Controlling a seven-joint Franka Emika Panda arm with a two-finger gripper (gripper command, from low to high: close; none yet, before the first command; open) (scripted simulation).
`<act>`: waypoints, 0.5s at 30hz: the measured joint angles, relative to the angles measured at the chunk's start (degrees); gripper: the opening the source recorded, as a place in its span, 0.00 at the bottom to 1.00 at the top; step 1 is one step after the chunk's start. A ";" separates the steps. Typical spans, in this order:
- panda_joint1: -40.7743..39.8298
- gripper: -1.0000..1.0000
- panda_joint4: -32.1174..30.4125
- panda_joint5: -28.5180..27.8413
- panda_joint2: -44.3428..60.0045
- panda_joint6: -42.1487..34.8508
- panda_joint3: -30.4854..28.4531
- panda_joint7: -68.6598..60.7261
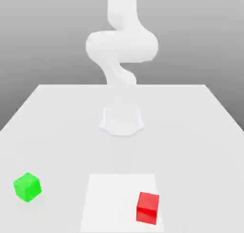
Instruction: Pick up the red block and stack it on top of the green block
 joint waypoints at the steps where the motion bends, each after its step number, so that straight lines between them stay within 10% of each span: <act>1: -0.37 0.50 -0.57 -0.26 2.26 0.95 0.66 1.06; 15: -3.22 0.50 -7.95 -4.20 31.56 13.20 7.30 15.18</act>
